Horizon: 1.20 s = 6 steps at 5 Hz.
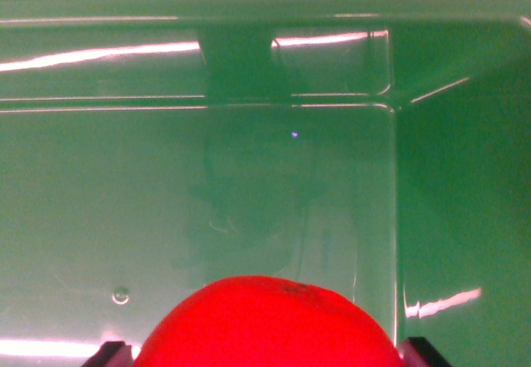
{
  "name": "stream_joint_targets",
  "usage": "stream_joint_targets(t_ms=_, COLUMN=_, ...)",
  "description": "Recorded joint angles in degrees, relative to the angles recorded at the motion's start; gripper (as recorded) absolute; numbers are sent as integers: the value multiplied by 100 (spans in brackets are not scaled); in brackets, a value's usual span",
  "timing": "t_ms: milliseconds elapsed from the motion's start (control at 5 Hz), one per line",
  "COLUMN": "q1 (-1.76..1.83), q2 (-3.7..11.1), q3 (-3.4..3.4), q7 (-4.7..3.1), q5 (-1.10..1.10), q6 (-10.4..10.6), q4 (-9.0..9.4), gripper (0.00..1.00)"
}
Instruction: Pick fruit
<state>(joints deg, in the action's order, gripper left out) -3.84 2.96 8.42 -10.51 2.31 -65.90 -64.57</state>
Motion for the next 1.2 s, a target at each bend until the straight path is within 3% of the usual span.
stream_joint_targets(t_ms=200, q1=0, q2=0, q3=0, q7=0, q5=0, q6=0, q4=0, gripper=100)
stream_joint_targets(t_ms=400, q1=7, q2=-118, q3=4, q7=5, q5=16, q6=-236, q4=-119, gripper=100)
stream_joint_targets(t_ms=600, q1=7, q2=-118, q3=4, q7=5, q5=16, q6=-236, q4=-119, gripper=100)
stream_joint_targets(t_ms=800, q1=13, q2=-224, q3=7, q7=9, q5=30, q6=-448, q4=-226, gripper=100)
stream_joint_targets(t_ms=1000, q1=13, q2=-224, q3=7, q7=9, q5=30, q6=-448, q4=-226, gripper=100)
stream_joint_targets(t_ms=1200, q1=19, q2=-319, q3=9, q7=13, q5=42, q6=-638, q4=-321, gripper=100)
